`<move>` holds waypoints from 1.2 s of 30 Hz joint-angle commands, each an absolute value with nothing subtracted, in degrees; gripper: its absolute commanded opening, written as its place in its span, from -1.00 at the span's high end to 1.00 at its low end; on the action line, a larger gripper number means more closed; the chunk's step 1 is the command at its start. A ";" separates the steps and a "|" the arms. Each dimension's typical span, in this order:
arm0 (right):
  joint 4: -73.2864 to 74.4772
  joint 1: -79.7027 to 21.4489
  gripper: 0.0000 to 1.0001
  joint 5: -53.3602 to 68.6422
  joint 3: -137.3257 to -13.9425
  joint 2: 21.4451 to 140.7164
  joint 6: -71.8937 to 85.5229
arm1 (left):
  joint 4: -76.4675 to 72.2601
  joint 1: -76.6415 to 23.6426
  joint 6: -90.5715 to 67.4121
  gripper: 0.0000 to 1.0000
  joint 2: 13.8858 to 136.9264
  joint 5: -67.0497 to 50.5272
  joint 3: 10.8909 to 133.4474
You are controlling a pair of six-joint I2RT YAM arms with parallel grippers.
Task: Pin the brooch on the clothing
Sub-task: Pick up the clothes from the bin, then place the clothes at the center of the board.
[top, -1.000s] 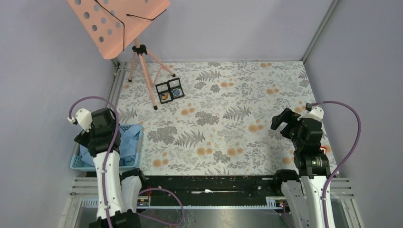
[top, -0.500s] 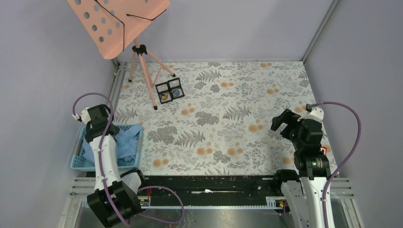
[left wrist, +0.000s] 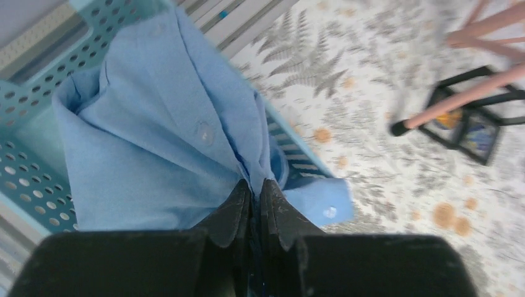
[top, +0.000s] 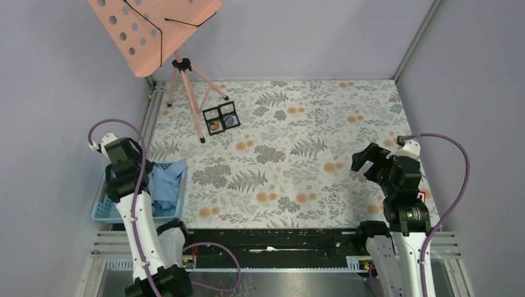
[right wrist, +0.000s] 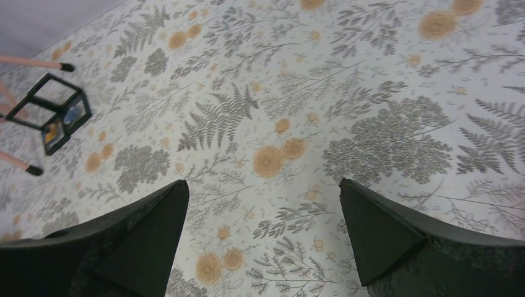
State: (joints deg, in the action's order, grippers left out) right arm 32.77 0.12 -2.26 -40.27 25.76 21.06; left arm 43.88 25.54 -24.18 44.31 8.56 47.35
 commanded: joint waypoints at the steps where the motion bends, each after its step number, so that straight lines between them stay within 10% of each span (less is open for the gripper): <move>1: 31.48 0.34 -0.99 7.60 -43.39 26.12 20.53 | 45.39 23.98 -24.35 1.00 42.25 -0.52 60.84; 19: 33.95 0.27 -0.99 19.29 -46.03 27.07 21.17 | 60.59 -42.83 -19.90 1.00 71.78 5.69 120.28; 36: 37.97 0.31 -0.99 8.88 -49.55 27.18 19.60 | 48.68 -52.84 -12.22 1.00 79.62 -15.68 125.06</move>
